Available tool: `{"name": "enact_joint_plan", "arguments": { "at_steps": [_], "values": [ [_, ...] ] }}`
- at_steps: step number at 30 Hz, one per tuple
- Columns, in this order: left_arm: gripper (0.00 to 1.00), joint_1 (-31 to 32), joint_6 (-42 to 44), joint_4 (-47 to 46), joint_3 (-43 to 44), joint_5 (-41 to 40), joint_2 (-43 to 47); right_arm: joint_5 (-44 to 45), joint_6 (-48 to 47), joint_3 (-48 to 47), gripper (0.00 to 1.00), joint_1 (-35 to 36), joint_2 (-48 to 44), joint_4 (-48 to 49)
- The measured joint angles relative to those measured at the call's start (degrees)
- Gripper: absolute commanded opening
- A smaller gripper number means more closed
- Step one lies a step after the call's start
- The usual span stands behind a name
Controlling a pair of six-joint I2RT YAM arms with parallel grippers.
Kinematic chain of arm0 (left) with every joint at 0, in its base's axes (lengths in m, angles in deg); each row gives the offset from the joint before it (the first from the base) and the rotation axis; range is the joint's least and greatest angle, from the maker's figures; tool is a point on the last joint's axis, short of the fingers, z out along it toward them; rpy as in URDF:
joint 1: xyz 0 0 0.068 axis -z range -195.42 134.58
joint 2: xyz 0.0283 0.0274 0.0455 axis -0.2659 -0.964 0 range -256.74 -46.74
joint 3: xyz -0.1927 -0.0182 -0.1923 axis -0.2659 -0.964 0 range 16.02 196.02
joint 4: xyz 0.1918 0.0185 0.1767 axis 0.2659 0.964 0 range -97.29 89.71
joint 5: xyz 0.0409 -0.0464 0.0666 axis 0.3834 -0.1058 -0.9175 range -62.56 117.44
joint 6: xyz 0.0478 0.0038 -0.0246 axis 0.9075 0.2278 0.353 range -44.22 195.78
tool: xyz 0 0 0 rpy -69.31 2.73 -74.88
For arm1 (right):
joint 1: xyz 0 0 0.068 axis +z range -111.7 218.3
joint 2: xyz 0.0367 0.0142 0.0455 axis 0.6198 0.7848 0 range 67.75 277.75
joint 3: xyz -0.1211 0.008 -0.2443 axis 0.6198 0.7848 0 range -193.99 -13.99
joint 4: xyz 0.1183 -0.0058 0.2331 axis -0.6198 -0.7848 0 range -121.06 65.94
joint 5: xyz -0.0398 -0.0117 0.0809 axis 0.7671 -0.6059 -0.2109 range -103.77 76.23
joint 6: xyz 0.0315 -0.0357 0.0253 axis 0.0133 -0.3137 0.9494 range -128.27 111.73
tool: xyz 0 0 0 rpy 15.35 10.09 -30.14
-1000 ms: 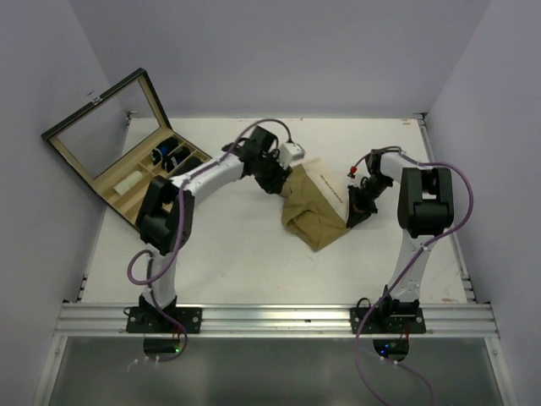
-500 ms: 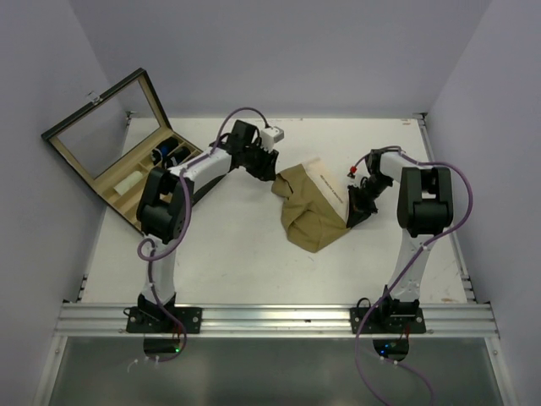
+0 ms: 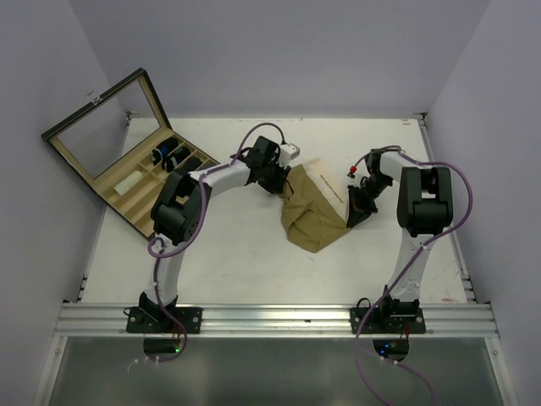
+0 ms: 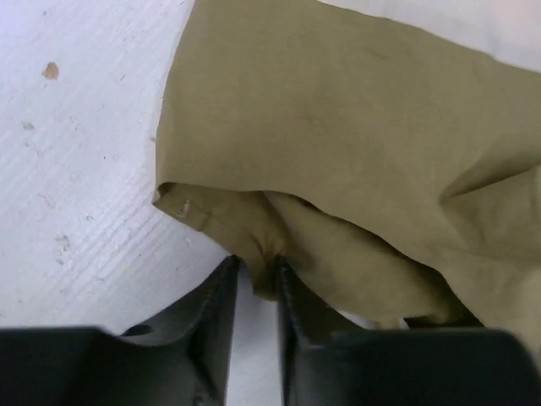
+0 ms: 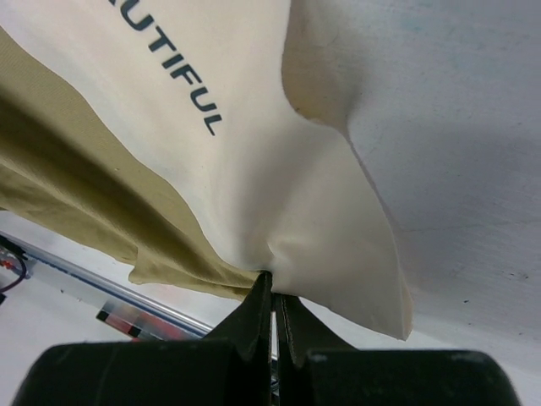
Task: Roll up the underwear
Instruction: Flatten the underwear
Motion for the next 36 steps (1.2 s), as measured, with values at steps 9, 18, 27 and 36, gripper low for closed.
{"name": "enact_joint_plan", "arguments": {
  "at_steps": [9, 18, 27, 36],
  "values": [
    [0.0, 0.81, 4.94, 3.23, 0.17, -7.87, 0.72, 5.31, -2.8, -3.28, 0.0, 0.0, 0.37, -0.48],
    [0.43, -0.28, 16.92, 8.83, -2.91, -11.69, 4.59, 6.69, -4.66, -8.2, 0.0, 0.0, 2.56, 0.44],
    [0.47, -0.04, 22.1, 4.9, -10.36, -5.84, 16.7, 5.27, -6.27, -12.52, 0.56, 0.0, 4.07, -1.99],
    [0.41, -1.16, 42.23, 4.81, -26.47, 14.14, 33.92, 4.15, -11.63, -11.93, 0.34, 0.0, -3.58, -5.16]
  ]
}}
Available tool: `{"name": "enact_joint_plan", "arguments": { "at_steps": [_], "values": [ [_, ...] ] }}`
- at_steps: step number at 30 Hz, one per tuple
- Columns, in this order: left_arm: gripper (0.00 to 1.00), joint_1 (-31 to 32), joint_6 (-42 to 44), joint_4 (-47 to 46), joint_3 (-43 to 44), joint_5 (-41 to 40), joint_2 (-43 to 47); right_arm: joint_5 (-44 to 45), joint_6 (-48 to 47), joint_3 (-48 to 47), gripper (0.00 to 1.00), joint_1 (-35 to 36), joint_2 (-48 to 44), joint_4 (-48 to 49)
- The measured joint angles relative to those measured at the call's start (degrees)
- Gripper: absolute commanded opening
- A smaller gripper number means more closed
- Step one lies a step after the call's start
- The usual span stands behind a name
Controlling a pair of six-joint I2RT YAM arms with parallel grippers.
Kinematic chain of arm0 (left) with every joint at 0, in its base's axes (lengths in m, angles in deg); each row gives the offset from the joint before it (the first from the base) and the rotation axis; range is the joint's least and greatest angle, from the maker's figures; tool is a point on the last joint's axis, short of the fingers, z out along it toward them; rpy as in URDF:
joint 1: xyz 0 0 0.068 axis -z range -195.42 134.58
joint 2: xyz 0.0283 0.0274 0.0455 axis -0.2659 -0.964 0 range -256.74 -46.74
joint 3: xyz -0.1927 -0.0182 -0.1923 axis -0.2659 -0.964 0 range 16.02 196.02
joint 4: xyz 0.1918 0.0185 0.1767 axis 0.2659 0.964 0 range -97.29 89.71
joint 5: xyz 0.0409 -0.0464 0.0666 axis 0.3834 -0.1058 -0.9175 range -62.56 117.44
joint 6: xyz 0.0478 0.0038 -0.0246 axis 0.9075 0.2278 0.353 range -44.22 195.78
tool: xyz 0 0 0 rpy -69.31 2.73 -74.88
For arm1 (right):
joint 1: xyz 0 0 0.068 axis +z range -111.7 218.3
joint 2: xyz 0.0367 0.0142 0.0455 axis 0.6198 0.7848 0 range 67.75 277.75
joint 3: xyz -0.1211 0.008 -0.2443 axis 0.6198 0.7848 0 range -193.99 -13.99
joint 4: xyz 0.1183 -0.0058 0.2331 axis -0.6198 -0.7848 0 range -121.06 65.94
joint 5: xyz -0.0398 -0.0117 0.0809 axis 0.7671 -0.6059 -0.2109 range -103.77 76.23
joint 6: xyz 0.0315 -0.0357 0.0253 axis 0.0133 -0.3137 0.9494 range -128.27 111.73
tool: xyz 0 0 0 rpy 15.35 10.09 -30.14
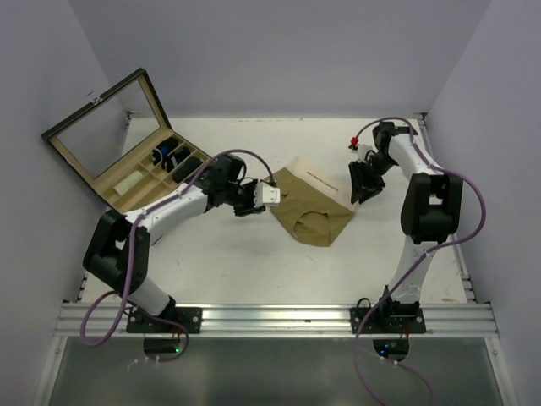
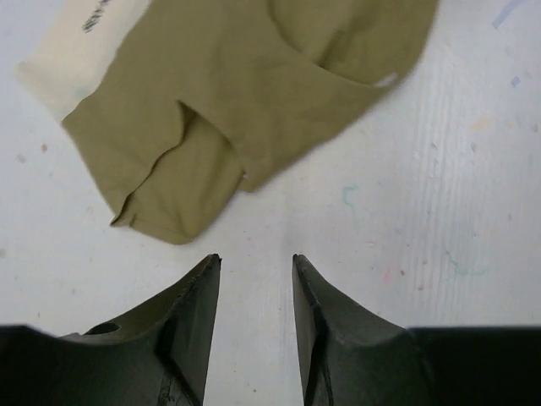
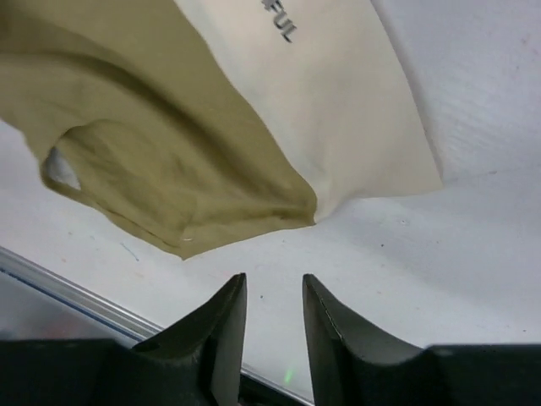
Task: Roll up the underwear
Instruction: Flatten the underwear
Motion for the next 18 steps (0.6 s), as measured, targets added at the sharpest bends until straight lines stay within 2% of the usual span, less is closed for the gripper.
{"name": "enact_joint_plan", "arguments": {
  "at_steps": [4, 5, 9, 14, 18],
  "values": [
    [0.32, 0.98, 15.39, 0.35, -5.9, 4.59, -0.39, -3.19, 0.24, -2.56, 0.17, 0.66, -1.84, -0.28],
    [0.28, 1.25, 19.21, 0.17, -7.28, 5.09, -0.59, -3.93, 0.52, -3.39, 0.16, 1.25, -1.66, 0.02],
    [0.24, 2.8, 30.58, -2.1, -10.6, 5.31, -1.33, -5.84, 2.54, -6.93, 0.11, 5.46, -0.28, 1.36],
    [0.21, 4.7, 37.24, -9.01, -10.73, 4.59, -3.5, -7.76, 5.31, -10.93, 0.06, 9.75, 4.0, 5.05],
    [0.24, 6.05, 38.34, -13.99, -10.8, 3.13, -5.92, -8.5, 7.58, -11.41, 0.05, 10.29, 7.67, 8.37]
  ]
}}
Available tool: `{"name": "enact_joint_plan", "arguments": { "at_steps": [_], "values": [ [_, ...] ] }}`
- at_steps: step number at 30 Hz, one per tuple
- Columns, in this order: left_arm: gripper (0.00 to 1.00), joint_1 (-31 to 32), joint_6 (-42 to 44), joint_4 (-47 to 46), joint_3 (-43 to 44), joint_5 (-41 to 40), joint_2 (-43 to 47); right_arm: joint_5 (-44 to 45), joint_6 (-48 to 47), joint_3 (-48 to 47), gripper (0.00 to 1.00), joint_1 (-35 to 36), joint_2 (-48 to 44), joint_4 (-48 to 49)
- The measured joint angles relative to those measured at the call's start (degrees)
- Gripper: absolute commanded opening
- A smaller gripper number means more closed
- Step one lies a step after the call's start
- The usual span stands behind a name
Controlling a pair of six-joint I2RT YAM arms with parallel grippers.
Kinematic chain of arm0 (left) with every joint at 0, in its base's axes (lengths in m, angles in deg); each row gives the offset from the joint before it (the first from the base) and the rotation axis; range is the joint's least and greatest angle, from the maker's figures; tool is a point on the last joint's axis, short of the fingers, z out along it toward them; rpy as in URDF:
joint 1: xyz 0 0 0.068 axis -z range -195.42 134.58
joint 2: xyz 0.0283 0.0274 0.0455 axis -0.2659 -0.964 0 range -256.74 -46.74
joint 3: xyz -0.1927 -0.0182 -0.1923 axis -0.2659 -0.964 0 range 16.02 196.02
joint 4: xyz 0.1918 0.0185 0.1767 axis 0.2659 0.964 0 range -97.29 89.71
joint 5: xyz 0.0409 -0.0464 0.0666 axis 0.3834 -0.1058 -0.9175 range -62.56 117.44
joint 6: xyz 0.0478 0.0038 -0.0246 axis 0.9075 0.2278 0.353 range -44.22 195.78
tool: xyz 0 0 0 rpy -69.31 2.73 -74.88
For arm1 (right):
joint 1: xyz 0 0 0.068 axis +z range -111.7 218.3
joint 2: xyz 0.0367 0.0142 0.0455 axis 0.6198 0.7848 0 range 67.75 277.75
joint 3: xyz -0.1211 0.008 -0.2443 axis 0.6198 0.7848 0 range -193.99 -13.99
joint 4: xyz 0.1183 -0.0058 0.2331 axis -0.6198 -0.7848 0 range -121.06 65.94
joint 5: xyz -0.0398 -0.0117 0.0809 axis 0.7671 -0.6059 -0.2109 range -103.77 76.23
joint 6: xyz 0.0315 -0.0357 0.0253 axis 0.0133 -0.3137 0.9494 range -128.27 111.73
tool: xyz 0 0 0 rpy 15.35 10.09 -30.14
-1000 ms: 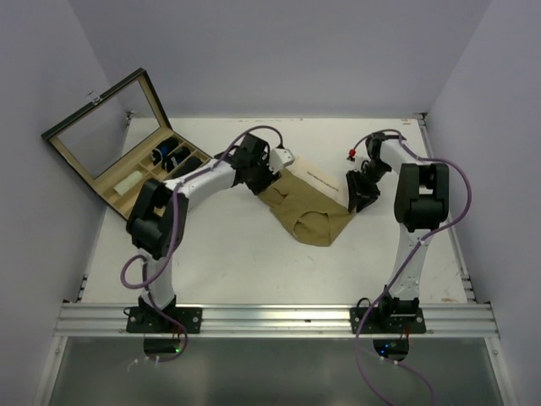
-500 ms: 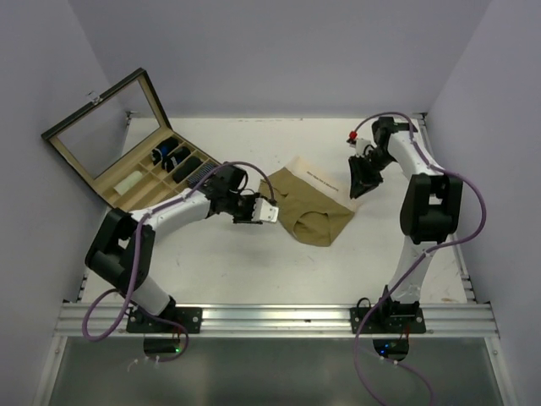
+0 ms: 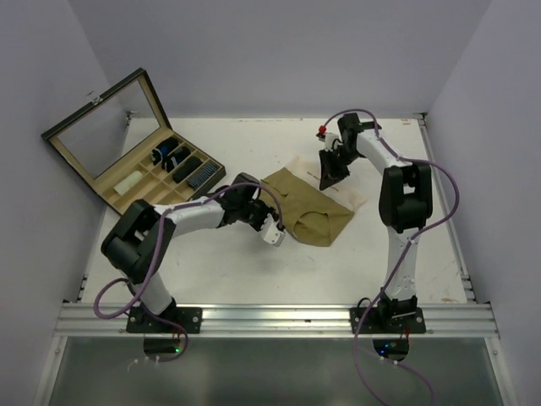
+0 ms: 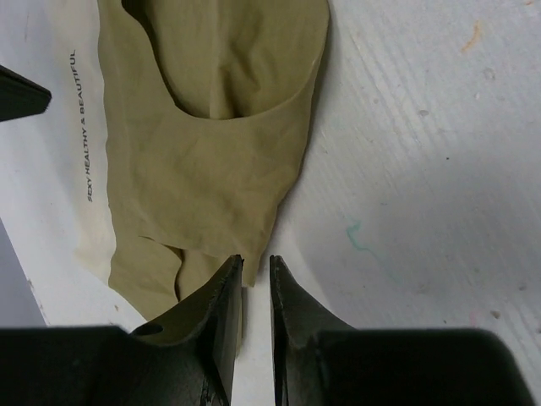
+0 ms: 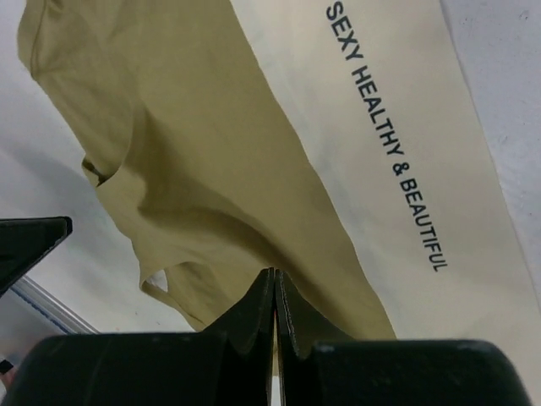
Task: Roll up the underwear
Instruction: Flatten the underwear
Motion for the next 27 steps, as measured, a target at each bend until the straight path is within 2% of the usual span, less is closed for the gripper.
{"name": "enact_joint_plan", "arguments": {
  "at_steps": [5, 8, 17, 22, 27],
  "values": [
    [0.34, 0.83, 0.63, -5.25, 0.0, -1.95, -3.85, 0.02, 2.21, 0.02, 0.04, 0.11, 3.28, 3.65],
    [0.31, 0.87, 0.74, -6.69, 0.0, -2.84, -5.84, 0.07, 2.97, 0.22, 0.02, 0.44, 4.09, 5.42],
    [0.01, 1.57, 2.12, -6.27, 0.0, -4.0, -7.08, 1.09, 4.28, 1.55, 0.0, 1.68, 6.75, 9.11],
    [0.0, 2.14, 0.96, -0.07, 1.16, -4.74, -5.64, 1.36, 4.66, 1.55, 0.0, 1.86, 6.75, 9.11],
    [0.0, 2.6, -0.44, 14.21, 8.46, -3.93, -5.14, 1.51, 4.39, 1.53, 0.0, 1.99, 6.75, 9.09]
  ]
}}
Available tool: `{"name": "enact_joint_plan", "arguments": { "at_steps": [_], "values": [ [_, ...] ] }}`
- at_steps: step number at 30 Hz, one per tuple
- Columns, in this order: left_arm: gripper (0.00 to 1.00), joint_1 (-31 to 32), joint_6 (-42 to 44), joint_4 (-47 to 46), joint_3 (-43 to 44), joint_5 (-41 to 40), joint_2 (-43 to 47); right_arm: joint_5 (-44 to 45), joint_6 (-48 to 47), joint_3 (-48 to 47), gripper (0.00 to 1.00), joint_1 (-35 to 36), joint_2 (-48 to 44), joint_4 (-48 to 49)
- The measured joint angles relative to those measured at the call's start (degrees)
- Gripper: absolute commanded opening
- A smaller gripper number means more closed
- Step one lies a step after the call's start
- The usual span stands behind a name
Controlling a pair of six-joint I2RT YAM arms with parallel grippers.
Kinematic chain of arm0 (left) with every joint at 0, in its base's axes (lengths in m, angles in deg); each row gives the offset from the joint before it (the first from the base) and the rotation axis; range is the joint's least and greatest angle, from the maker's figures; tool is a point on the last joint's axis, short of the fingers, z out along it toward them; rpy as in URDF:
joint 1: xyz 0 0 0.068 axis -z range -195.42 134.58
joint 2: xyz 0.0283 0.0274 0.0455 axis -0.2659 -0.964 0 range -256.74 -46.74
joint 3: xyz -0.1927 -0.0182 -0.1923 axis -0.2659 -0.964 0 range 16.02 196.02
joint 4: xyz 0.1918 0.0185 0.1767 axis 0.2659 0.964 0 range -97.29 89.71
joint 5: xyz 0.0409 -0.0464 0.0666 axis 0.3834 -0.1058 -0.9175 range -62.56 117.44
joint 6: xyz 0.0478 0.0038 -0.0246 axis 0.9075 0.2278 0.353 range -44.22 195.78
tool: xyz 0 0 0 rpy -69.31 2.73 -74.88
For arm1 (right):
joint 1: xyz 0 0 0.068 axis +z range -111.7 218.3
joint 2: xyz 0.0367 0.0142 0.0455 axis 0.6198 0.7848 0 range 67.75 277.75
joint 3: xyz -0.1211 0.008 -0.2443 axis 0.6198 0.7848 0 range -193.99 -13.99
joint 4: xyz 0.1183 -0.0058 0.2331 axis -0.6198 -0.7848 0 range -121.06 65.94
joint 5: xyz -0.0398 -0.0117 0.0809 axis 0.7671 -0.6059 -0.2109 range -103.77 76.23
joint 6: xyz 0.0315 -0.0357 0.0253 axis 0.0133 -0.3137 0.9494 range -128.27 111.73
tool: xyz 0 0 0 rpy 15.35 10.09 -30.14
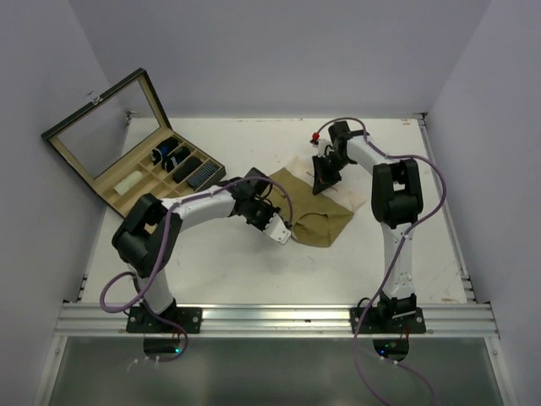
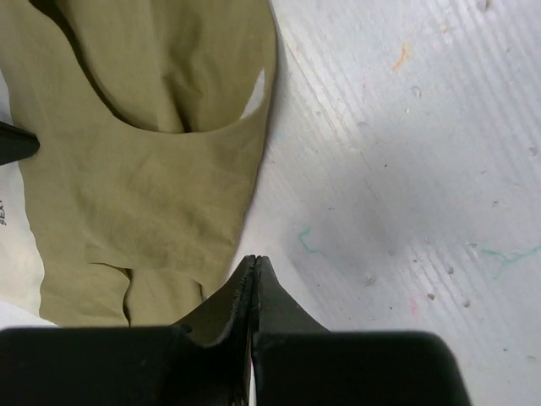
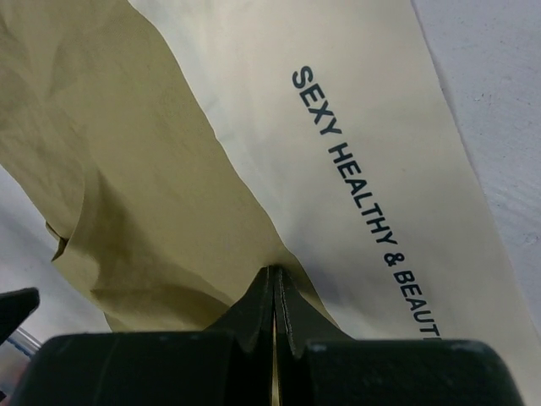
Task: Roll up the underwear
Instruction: Flatten the underwear
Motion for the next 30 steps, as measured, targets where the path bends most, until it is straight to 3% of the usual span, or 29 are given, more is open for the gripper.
{"name": "enact_joint_plan", "arguments": {
  "at_steps": [4, 5, 6, 7, 11, 15, 24, 30],
  "values": [
    [0.01, 0.22, -2.8, 10.67, 7.93, 2.6, -1.07, 0.37, -0.92, -0.22, 0.0, 0.52, 0.0, -0.13],
    [0.08, 0.22, -4.15, 11.32, 8.66, 2.97, -1.22, 0.52, -1.07, -0.28, 0.0, 0.63, 0.0, -0.15],
    [0.2, 0.22, -5.49, 11.13, 8.59, 3.04, -1.2, 0.68, -1.31, -0.35, 0.0, 0.85, 0.0, -0.15],
    [0.24, 0.22, -6.58, 9.77, 7.61, 3.04, -0.98, 0.83, -1.49, -0.39, 0.0, 1.03, 0.0, -0.15],
    [0.31, 0.22, -7.89, 5.2, 0.59, 1.25, 0.83, 1.64, -1.95, -0.68, 0.0, 1.44, 0.0, -0.44],
    [0.38, 0.22, -7.76, 2.43, -0.81, -0.59, -0.07, 1.68, -2.08, -0.72, 0.0, 1.49, 0.0, -0.48],
    [0.41, 0.07, -3.89, -4.7, -0.57, -1.18, -2.54, 1.68, -3.56, -0.72, 0.0, 1.75, 0.0, -0.55],
    [0.33, -0.44, -1.49, -4.96, 3.76, -0.81, -6.38, 1.68, -4.5, -0.76, 0.0, 2.38, 0.0, -0.55]
  ]
}}
